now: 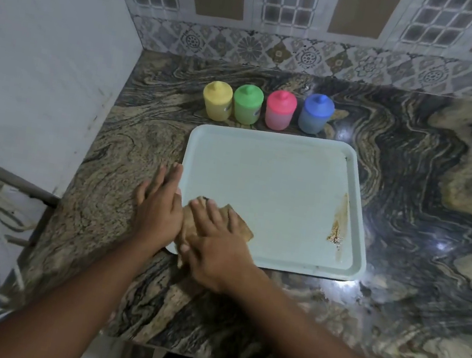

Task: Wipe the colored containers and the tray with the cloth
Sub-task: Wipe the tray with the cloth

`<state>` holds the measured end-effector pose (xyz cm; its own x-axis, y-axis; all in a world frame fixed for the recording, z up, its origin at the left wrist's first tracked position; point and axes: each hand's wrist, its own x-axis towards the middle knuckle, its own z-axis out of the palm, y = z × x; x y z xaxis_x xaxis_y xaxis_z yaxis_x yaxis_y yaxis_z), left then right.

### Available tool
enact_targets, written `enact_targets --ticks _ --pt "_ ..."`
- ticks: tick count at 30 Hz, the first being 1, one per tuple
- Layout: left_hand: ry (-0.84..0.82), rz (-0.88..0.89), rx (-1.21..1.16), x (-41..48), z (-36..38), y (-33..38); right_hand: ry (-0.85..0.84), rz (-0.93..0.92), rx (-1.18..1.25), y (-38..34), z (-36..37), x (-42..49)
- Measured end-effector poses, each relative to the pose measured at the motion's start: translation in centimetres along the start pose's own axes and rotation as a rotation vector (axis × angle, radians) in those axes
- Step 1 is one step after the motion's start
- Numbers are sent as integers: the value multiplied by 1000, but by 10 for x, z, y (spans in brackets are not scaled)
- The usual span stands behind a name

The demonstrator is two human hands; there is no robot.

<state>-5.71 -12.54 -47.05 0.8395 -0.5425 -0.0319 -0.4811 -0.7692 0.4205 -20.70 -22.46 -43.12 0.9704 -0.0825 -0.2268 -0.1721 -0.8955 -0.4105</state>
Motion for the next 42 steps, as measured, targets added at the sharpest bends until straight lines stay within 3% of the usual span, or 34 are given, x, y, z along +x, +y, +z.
enact_targets --ticks 3,6,10,13,17,19,21,23,25,30,35,39,42 --pt "30 56 47 -3 -6 10 30 -2 -4 42 -7 -42" --pt "39 66 80 -4 -5 9 140 274 -136 98 -18 -58" --pt "16 80 117 -3 -2 8 235 560 -104 109 -26 16" --pt "6 60 123 -2 -1 11 171 427 -95 66 -23 63" --pt "12 42 149 0 -2 14 103 142 -78 40 0 4" --pt "16 44 159 0 -1 13 164 237 -20 66 3 -45" --pt "12 51 170 1 0 12 216 489 -5 102 -4 -81" --pt "-3 58 186 2 0 9 216 697 8 129 -16 -81" --pt "-17 70 185 2 0 8 243 779 38 145 -30 -48" --pt "1 57 174 0 0 11 263 747 -8 174 -65 30" --pt "6 38 160 -2 0 13 216 496 -61 133 -26 -46" --pt "-4 50 180 -1 0 14 188 670 -203 117 -21 -109" --pt "-15 58 187 -1 -1 13 111 749 -207 133 -39 -83"
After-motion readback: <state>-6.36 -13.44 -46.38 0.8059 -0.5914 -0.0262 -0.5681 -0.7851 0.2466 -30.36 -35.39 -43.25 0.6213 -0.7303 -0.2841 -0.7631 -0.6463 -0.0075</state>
